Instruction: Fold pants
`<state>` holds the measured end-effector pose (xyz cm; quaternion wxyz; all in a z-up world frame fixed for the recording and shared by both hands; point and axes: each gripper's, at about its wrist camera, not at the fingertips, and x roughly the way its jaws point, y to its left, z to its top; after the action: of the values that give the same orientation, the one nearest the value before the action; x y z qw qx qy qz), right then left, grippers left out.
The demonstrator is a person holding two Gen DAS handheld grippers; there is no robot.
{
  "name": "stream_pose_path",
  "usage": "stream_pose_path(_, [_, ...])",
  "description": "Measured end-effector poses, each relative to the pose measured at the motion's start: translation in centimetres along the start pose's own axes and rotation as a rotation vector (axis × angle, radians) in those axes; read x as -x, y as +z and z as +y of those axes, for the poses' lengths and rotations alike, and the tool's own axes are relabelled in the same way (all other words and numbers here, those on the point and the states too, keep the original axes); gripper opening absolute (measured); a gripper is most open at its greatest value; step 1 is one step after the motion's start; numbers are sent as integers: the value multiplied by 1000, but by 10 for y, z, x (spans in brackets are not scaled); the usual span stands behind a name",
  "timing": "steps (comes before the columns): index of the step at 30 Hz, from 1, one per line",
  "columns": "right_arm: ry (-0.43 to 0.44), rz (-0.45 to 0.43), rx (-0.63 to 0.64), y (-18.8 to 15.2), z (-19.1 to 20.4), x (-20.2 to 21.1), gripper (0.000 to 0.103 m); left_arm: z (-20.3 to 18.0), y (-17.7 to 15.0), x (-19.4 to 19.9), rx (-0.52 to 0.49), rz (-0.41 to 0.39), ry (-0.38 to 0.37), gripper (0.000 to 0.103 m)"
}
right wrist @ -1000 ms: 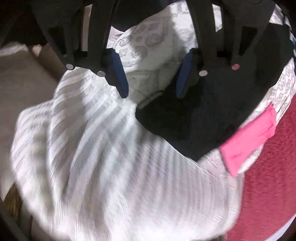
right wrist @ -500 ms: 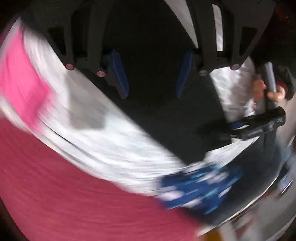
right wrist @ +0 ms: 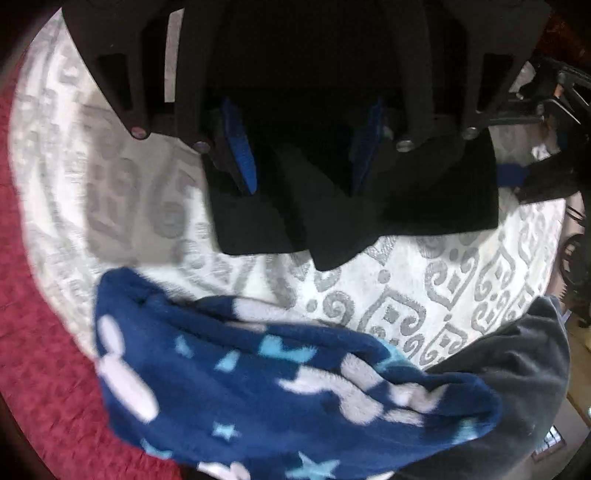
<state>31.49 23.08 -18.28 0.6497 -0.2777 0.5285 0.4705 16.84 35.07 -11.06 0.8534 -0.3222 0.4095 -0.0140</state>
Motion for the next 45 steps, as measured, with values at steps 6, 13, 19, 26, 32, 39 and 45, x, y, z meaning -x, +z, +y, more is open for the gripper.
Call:
stream_pose_path(6, [11,-129,-64,-3,-7,46,6,-5,-2,3,-23,-13,18,57])
stream_pose_path(13, [-47,-32,-85,6,-24,10,15,-12,-2,-4,-44,-10,34,62])
stream_pose_path(19, [-164,-109,-178,1,-32,36,58,-21,4,-20,-54,3,30,65])
stream_pose_path(26, [-266,-168,-348,-98,-13,116,60,-32,8,-45,-59,81,22,3])
stream_pose_path(32, [-285,-129,-667,-250,13,142,60,-50,13,-25,-117,2,21,3])
stream_pose_path(39, [-233,-141,-979,-337,6,127,59,-55,22,-20,-61,50,90,3])
stream_pose_path(45, [-202,-217,-885,-310,29,135,59,-52,47,-14,34,149,54,3])
